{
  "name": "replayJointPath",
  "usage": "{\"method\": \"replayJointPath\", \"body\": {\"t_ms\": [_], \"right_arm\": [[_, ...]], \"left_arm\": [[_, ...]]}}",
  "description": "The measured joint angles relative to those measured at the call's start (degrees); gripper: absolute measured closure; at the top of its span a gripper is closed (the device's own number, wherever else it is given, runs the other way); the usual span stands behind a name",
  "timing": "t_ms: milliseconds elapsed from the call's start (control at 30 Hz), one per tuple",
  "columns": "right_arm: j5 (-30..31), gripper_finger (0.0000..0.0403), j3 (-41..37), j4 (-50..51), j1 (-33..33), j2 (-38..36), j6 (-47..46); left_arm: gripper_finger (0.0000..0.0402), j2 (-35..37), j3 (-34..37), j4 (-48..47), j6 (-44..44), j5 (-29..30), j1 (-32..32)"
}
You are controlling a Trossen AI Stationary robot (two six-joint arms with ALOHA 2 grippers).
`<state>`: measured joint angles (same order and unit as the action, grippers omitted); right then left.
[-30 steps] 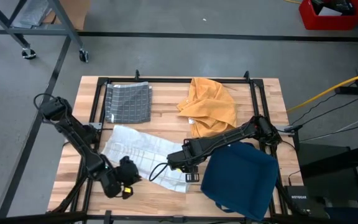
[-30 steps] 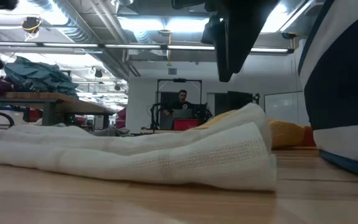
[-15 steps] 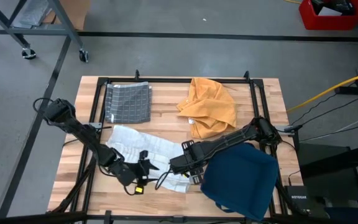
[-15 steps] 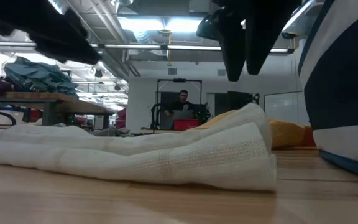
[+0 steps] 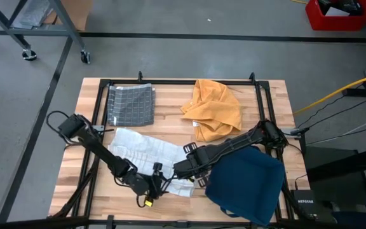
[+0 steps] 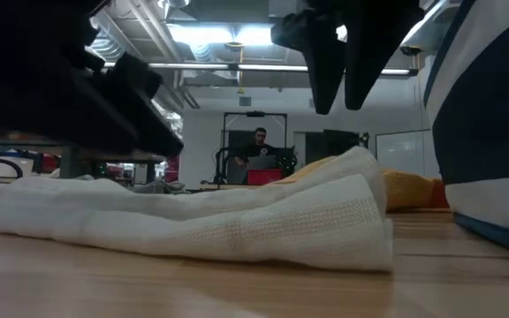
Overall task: Fold towel
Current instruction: Fold the white towel
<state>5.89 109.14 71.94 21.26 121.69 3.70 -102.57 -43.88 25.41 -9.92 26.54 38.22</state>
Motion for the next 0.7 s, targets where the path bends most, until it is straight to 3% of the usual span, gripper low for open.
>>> {"method": "replayJointPath", "body": {"t_ms": [700], "right_arm": [[-0.02, 0.0229, -0.02, -3.56, 0.09, 0.00, -0.31]], "left_arm": [[0.0208, -3.60, -2.23, -0.85, 3.28, 0.68, -5.16]]}}
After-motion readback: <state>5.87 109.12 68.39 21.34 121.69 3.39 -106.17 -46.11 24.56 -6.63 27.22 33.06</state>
